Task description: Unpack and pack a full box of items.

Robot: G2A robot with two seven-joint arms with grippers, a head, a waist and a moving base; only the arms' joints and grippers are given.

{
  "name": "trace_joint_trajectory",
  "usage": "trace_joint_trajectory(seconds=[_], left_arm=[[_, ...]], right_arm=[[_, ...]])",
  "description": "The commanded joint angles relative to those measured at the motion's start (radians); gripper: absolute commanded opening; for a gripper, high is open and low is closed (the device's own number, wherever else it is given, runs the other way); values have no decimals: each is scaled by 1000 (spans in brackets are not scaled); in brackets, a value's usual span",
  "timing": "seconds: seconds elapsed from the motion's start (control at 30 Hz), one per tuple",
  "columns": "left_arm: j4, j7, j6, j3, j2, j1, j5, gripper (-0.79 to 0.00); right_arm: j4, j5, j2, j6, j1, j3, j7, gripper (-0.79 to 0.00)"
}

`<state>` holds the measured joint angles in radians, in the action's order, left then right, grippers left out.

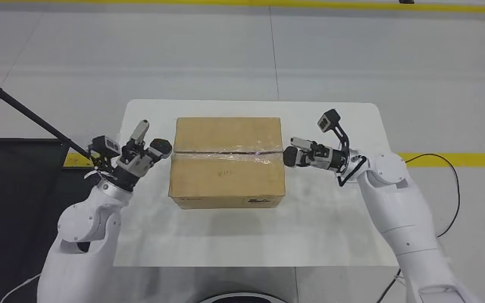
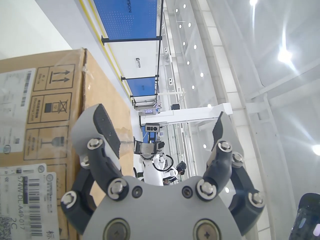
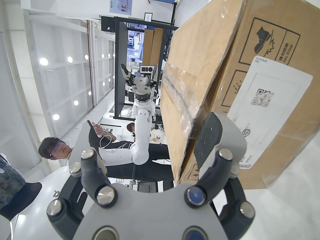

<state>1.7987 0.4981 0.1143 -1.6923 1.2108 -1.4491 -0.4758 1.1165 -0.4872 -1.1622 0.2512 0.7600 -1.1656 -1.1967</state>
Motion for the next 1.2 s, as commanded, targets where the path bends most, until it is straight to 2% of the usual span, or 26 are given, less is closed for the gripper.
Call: trace_joint_trajectory(seconds=[0.0,0.5,0.8,1.17], left_arm=[[-2,11,31,-18,0,-18,-27,0],[45,37,124,-67,-2,-106,-70,0],[90,12,218,-131,-2,-172,-35,0],[90,13,223,-135,-3,-176,-30,-1]], right_arm=[[-9,-2,-1,0,-2,3,2,0],[-84,-62,0,43,-16,-25,11,0],[-85,-73,12,82,-2,-84,74,0],[-84,-74,12,84,-2,-86,76,0]])
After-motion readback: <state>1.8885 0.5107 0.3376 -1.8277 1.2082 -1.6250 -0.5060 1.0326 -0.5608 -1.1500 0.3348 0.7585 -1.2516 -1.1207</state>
